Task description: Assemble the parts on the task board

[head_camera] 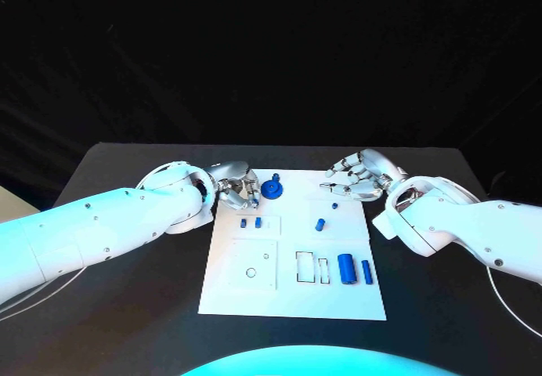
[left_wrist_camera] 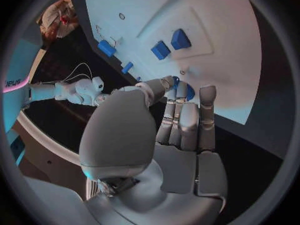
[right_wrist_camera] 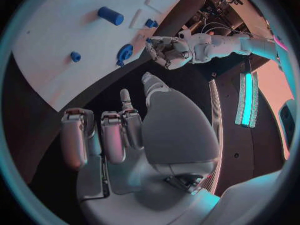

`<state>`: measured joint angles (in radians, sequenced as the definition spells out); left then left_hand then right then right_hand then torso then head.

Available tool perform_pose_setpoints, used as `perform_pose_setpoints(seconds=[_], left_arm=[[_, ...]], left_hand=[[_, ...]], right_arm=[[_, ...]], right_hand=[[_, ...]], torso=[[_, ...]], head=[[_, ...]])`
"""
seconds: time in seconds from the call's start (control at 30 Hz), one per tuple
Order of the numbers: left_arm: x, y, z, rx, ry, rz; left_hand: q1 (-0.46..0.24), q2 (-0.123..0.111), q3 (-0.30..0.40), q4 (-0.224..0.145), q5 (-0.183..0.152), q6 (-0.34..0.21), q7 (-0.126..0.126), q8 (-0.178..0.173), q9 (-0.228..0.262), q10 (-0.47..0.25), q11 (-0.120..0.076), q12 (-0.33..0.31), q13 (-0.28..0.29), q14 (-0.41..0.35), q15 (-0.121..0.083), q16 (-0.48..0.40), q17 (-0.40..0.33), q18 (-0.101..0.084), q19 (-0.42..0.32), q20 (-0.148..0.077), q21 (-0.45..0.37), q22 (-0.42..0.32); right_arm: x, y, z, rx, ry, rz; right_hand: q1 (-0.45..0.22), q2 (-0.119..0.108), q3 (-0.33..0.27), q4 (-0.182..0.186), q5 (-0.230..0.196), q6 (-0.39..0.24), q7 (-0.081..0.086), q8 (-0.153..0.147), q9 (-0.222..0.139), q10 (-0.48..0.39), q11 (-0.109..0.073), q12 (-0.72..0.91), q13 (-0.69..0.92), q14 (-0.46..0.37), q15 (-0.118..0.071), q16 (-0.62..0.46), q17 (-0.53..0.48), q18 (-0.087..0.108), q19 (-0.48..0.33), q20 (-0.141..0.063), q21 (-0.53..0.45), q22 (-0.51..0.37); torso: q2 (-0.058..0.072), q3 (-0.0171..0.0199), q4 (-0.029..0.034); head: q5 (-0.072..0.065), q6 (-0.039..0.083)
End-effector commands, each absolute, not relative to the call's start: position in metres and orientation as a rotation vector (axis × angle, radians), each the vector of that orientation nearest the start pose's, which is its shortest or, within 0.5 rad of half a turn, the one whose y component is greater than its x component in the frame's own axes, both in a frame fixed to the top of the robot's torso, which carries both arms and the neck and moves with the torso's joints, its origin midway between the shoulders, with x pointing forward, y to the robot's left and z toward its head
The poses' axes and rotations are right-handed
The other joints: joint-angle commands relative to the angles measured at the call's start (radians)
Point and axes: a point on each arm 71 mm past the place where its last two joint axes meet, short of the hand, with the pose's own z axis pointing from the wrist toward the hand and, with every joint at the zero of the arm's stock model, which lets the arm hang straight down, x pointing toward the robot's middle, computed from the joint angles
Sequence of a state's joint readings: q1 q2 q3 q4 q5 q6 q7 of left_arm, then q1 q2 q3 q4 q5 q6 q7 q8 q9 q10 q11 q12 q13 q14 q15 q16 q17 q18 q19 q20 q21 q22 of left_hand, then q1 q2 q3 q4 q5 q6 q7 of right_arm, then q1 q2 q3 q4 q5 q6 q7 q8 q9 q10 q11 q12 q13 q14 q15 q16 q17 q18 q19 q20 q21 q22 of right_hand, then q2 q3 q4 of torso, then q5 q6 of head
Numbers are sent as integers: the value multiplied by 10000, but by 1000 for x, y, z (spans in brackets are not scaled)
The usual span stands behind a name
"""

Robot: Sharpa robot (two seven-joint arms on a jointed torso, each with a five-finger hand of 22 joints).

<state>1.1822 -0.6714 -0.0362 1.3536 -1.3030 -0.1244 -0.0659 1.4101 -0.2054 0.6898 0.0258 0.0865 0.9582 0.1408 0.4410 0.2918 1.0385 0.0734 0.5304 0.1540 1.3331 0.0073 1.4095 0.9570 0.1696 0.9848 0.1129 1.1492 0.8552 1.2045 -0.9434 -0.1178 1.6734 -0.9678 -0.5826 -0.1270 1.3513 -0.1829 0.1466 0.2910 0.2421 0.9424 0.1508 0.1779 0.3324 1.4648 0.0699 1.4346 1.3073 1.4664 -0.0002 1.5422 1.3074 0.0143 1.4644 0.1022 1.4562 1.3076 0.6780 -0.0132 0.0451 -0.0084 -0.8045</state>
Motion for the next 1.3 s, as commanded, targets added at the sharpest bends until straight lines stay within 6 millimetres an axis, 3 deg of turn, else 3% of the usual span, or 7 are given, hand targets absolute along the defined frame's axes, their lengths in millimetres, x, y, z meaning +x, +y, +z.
perform_pose_setpoints(seconds=[0.03,0.17,0.83,1.3], left_arm=[[507,155,-217,1118,19170,-7513],[508,156,-218,1121,19222,-7383],[508,157,-222,1146,19672,-7201],[511,155,-225,1061,19665,-6810]], left_hand=[[-58,12,-10,-57,14,87,-13,-66,11,65,-8,-50,-9,83,-5,64,13,-26,73,-21,34,9],[-69,7,-12,-65,13,93,-17,-76,13,74,-10,-66,-12,78,-6,60,-7,-24,70,-22,34,8],[-70,15,-4,-90,16,117,-24,-92,20,107,-19,-91,-12,76,-12,56,-32,-23,73,-23,41,16],[-160,3,-40,-87,-5,155,-30,-128,35,154,-23,-147,-13,85,-15,60,-35,-20,57,-24,32,1]], right_arm=[[453,-222,-195,4251,16510,8108],[453,-222,-195,4252,16511,8109],[453,-222,-195,4255,16512,8098],[453,-221,-195,4228,16530,8131]], right_hand=[[32,30,69,-17,48,-15,-24,56,1,36,-48,-55,1609,857,-79,-58,1868,128,558,-62,-18,2002],[32,30,69,-17,48,-15,-24,56,1,36,-48,-55,1609,857,-79,-58,1868,128,558,-62,-18,2002],[32,30,69,-17,48,-15,-24,56,1,36,-48,-55,1609,857,-79,-58,1868,128,558,-62,-18,2002],[15,23,87,-15,53,-6,-31,78,2,45,-56,-52,1607,859,-87,-62,1867,131,557,-68,-35,1994]], torso=[[9,-2,-20],[2,9,-9],[-4,-4,4],[-5,3,-15]], head=[[6,-7],[1,-26],[-18,-54],[2,-37]])
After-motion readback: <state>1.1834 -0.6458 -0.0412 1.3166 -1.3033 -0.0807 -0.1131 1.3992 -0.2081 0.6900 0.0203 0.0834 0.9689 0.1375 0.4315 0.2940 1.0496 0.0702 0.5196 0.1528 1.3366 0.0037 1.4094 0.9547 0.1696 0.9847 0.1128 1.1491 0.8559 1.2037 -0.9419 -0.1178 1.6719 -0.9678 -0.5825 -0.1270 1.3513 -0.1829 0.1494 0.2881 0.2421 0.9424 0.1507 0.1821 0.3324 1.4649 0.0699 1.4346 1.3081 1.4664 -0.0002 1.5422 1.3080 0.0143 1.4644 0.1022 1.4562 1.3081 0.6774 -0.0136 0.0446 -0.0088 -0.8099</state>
